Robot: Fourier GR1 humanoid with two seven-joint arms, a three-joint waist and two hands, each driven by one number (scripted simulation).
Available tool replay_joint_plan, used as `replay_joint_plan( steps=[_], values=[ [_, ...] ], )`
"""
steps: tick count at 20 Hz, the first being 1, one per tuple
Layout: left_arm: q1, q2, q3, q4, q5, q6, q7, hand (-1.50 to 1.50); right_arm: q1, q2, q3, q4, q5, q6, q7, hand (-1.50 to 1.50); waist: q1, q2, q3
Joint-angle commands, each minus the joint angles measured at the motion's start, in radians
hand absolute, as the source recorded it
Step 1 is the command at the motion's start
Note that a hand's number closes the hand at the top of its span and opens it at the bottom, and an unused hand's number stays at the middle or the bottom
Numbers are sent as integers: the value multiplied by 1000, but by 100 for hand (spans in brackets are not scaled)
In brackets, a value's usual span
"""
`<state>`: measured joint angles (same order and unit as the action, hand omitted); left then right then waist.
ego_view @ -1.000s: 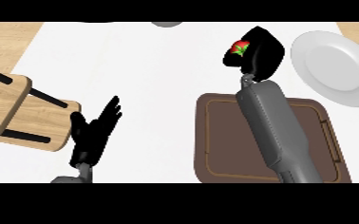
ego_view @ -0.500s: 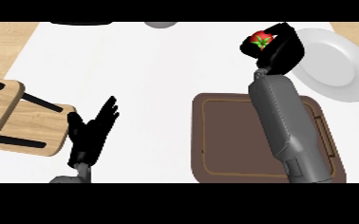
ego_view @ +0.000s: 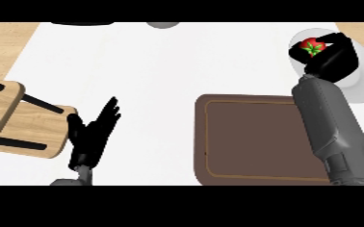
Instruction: Pick the tomato from the tray and place it in the plate
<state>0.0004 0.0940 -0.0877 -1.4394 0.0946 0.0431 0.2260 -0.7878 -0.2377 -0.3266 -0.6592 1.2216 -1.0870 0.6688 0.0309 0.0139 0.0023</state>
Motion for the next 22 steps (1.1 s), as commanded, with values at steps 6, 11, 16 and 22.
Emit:
replay_joint_plan(
  steps=[6,11,16,22],
  values=[
    [-22,18,11,9,-2,-13,18,0,31,-188,-92,126,-313,-84,-303,150,11,9,4],
    [-53,28,40,27,21,-31,15,0,6,-265,-133,178,-434,0,-443,150,14,10,4],
    [1,3,-10,17,-9,-32,-33,0,27,-332,-190,347,-469,156,-385,-150,38,23,5],
    [-27,-40,-21,30,-9,-6,-25,0,28,-374,-250,364,-579,380,-559,-150,24,23,9]
  ],
)
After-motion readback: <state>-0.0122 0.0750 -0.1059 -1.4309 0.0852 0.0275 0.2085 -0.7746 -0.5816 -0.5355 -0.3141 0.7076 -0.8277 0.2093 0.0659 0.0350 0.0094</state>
